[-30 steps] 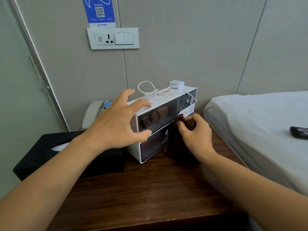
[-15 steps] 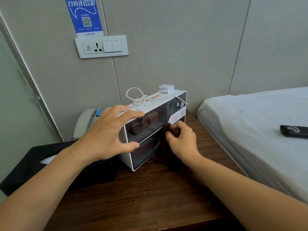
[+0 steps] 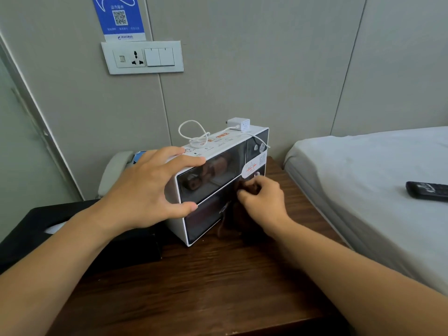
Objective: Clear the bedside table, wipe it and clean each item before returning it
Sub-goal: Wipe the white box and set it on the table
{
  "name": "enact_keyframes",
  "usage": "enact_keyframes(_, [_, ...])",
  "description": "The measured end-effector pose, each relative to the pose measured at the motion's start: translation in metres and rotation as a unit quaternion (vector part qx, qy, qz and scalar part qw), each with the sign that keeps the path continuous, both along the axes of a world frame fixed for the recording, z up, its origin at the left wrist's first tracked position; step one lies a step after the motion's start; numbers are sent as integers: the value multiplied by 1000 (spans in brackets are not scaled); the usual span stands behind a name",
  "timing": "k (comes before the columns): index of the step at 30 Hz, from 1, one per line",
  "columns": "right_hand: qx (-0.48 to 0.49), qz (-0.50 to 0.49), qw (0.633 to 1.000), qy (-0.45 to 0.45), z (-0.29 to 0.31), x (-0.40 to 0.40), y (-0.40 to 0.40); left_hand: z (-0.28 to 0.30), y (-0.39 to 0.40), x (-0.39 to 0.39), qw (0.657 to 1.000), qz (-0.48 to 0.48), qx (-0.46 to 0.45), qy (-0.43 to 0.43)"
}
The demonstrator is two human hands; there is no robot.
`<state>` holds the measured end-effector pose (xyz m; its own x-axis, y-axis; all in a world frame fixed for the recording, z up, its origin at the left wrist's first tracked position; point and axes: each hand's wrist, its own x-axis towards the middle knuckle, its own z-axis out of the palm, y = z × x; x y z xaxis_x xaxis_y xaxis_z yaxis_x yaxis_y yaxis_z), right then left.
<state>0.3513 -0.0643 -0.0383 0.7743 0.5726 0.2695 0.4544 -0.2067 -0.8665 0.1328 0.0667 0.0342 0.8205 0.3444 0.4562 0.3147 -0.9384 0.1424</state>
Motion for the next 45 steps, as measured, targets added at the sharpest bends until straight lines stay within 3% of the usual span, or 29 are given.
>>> enact_keyframes(2, [16,-23,999,29,2,9,1,0,1,0,1000,-1,3,-8])
enact_keyframes(4, [-3,-5,1000,-3,-1,3,-1,-1,2,-1,1000,-3,3,-16])
enact_keyframes(9, [-94,128,981,-110,-8,-34,-8,-1,3,1,1000,-5,2,-22])
enact_keyframes(16, [-70,-2,996,-47,-4,-13,-3,0,1,0,1000,-1,3,-19])
enact_keyframes(23, [-115,114,984,-67,-4,-30,-9,0,2,1,1000,2,6,-23])
enact_keyframes(29, [-81,-16,996,-24,3,-6,-3,0,1,1,1000,3,5,-17])
enact_keyframes(35, [-129,125,981,-73,-3,-39,-8,0,2,1,1000,3,5,-24])
enact_keyframes(41, [-123,9,992,-37,3,-16,-5,0,-1,2,1000,7,1,-21])
enact_keyframes(45, [-142,45,984,-97,-2,-46,-8,1,-2,1,1000,12,-7,-21])
